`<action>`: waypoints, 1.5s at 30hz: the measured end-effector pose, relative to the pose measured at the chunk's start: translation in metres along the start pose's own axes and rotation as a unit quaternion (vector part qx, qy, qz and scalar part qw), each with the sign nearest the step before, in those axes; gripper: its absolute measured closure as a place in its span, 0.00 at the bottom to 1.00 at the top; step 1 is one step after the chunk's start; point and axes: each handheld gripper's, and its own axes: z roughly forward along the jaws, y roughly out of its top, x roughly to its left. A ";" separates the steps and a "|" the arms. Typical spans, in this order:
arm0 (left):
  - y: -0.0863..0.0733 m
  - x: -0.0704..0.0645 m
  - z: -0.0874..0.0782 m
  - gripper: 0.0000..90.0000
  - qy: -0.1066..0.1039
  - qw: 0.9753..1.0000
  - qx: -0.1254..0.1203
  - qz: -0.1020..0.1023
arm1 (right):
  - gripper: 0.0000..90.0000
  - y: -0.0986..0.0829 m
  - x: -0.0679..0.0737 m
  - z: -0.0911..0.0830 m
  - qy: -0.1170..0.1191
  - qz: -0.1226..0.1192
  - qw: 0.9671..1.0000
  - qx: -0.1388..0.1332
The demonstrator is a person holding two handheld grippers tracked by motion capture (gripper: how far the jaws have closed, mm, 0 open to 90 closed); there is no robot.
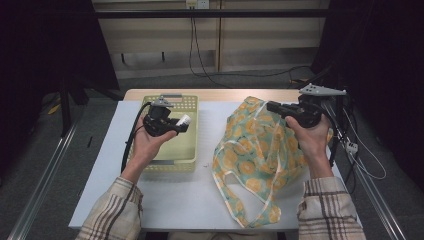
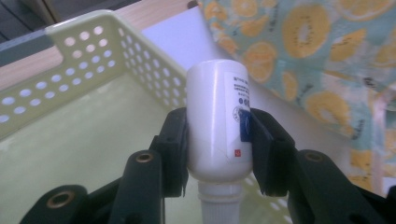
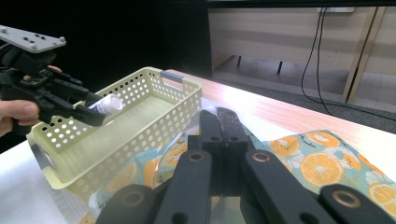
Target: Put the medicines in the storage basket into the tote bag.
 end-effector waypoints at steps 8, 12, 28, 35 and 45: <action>0.002 -0.026 -0.003 0.67 -0.022 0.999 -0.011 0.023 | 1.00 0.000 0.000 0.001 0.000 0.001 1.000 0.000; 0.001 -0.043 -0.002 0.67 -0.032 0.999 -0.005 0.041 | 1.00 0.000 0.000 0.000 0.001 0.000 1.000 0.000; 0.008 -0.091 0.020 0.67 -0.067 0.994 0.010 0.085 | 1.00 0.000 0.001 -0.002 0.001 0.000 1.000 -0.004; 0.008 -0.118 0.027 0.67 -0.091 0.989 0.023 0.114 | 1.00 0.000 0.001 -0.002 0.001 0.000 1.000 -0.003; 0.000 -0.140 0.061 0.67 -0.102 0.984 0.072 0.130 | 1.00 0.001 0.002 -0.002 0.002 -0.001 1.000 -0.004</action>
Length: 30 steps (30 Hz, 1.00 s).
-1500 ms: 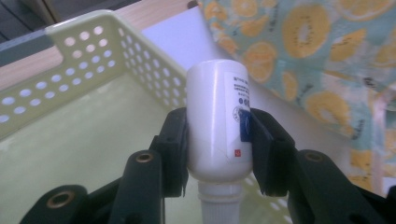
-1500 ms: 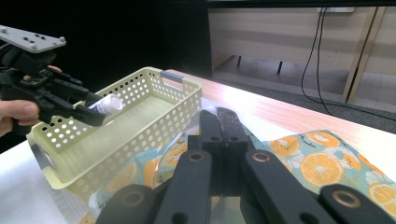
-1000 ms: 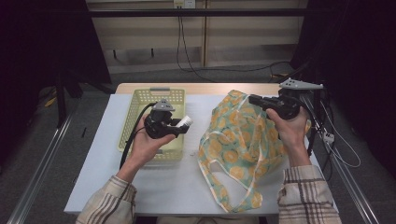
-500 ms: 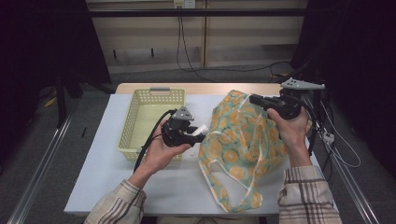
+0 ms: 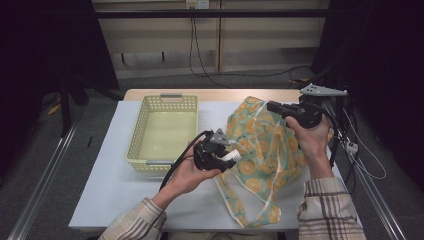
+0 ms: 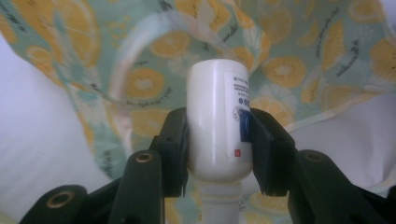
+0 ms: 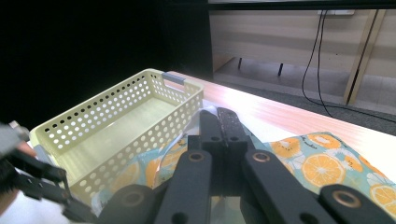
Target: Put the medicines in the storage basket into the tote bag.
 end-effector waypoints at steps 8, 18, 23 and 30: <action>0.001 0.003 0.035 0.67 0.001 0.999 0.029 -0.017 | 1.00 0.000 0.001 0.000 0.001 -0.001 1.000 0.000; 0.007 0.006 0.066 0.67 0.006 0.999 0.017 -0.033 | 1.00 -0.001 0.001 0.003 0.001 -0.003 1.000 0.006; 0.011 0.007 0.078 0.67 0.004 0.999 0.007 -0.036 | 1.00 -0.002 0.000 0.003 0.002 -0.002 1.000 0.008; 0.012 0.011 0.096 0.67 0.006 0.999 0.006 -0.046 | 1.00 -0.003 -0.001 0.004 -0.001 0.000 1.000 0.013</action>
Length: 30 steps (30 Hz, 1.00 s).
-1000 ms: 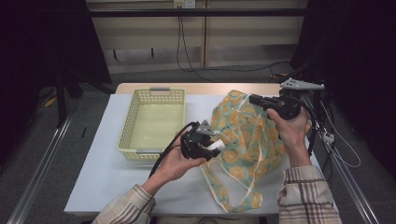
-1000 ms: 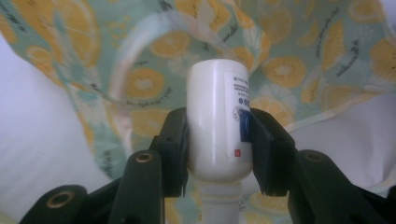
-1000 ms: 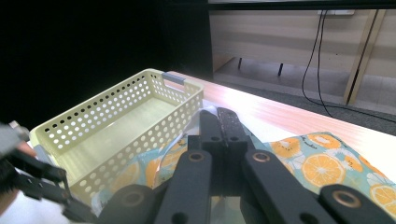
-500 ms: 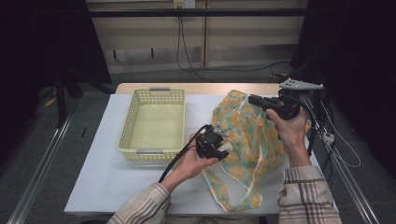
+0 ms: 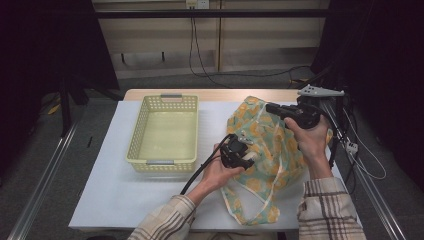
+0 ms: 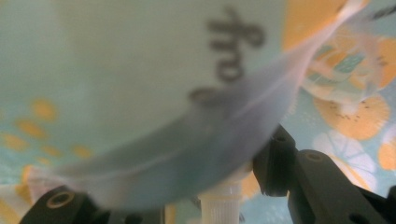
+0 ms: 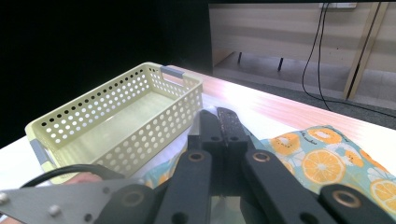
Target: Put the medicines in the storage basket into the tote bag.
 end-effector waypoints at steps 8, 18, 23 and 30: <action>-0.002 0.001 0.005 0.66 0.002 1.000 0.005 0.014 | 1.00 -0.001 -0.001 0.000 0.000 0.001 1.000 -0.001; -0.001 -0.004 -0.027 0.44 -0.009 0.999 -0.016 0.039 | 1.00 -0.001 -0.002 0.001 -0.004 0.002 1.000 0.006; -0.005 -0.005 -0.037 0.33 -0.006 0.999 -0.011 0.052 | 1.00 -0.002 -0.003 0.001 -0.005 0.003 1.000 0.007; -0.009 -0.014 -0.052 0.20 0.015 0.998 -0.021 0.059 | 1.00 -0.003 -0.003 -0.001 -0.005 0.002 1.000 0.006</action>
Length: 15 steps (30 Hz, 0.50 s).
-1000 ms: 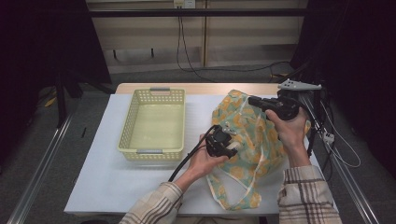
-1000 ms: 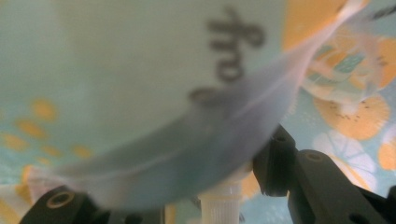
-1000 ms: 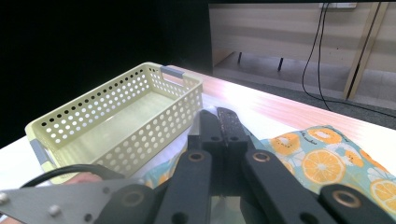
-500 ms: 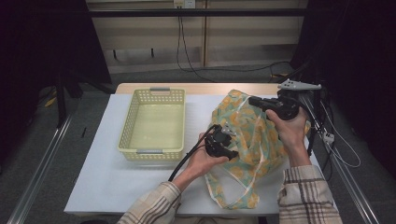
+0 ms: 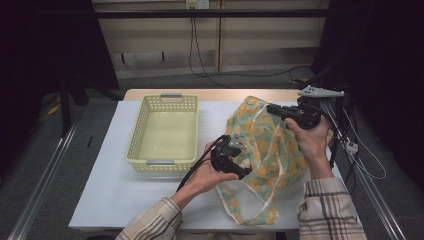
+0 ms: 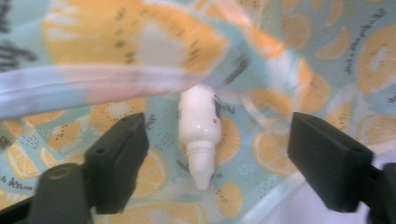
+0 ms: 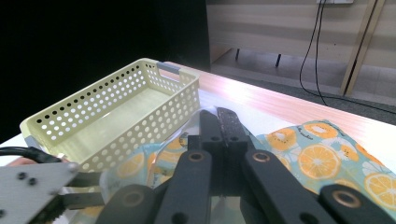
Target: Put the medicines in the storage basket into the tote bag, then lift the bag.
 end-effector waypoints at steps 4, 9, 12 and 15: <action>-0.005 0.000 -0.012 0.15 -0.023 1.000 -0.013 -0.001 | 1.00 -0.001 0.000 -0.001 0.001 0.000 1.000 0.001; -0.013 0.001 -0.025 0.13 -0.023 0.999 -0.025 -0.001 | 1.00 0.000 0.000 -0.004 0.003 0.001 1.000 -0.001; -0.016 -0.005 -0.029 0.18 -0.031 0.999 -0.028 0.018 | 1.00 0.000 0.001 -0.005 0.002 0.001 1.000 -0.002; -0.017 -0.016 -0.031 0.21 -0.033 0.999 -0.013 0.040 | 1.00 0.000 0.003 -0.006 0.002 0.002 1.000 0.001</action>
